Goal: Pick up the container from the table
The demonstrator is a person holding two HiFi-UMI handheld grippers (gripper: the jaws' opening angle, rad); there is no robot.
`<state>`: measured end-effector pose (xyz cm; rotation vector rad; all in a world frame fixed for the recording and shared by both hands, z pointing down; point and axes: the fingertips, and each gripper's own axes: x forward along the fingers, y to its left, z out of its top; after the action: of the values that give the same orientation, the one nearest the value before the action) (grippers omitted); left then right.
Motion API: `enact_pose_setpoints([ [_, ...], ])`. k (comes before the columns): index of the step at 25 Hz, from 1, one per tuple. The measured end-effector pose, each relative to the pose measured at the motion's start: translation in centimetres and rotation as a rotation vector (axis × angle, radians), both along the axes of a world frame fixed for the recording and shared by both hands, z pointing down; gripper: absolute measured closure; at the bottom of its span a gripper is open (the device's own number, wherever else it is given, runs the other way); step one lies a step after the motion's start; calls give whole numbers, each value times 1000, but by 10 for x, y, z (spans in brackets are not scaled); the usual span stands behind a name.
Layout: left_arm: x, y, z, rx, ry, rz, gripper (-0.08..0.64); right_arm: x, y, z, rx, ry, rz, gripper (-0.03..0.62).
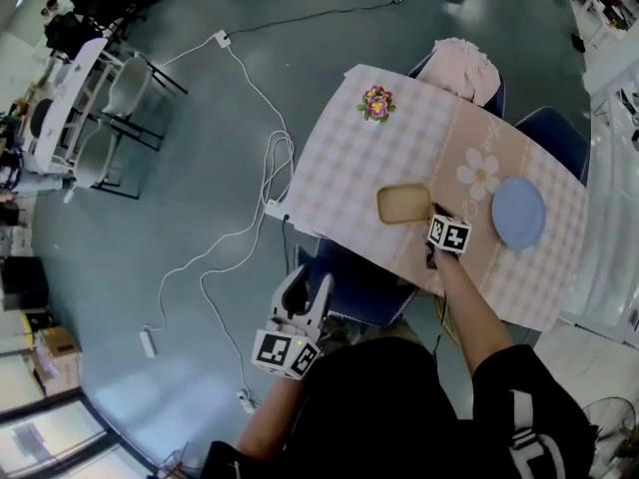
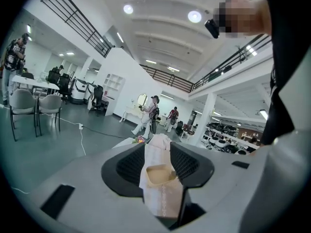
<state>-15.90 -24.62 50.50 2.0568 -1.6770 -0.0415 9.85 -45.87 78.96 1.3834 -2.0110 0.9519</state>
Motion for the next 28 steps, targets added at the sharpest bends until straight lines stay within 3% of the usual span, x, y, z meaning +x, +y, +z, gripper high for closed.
enact_pose_setpoints([
  [5,1,8,-21,61,-4,72,413,-12,28,-77,131,-97,31,580],
  [9,2,11,-34,108,-4,122,413,-12,57,-143,200,-206,131,580],
  [12,-1,13,-44,148,0,143,416,-9,83,-191,270,-236,182,580],
  [19,-3,10,-72,241,-3,155,509,-3,136,-268,467,-158,167,580],
  [28,19,3,-79,264,25,210,531,21,172,-308,549,-121,212,580],
])
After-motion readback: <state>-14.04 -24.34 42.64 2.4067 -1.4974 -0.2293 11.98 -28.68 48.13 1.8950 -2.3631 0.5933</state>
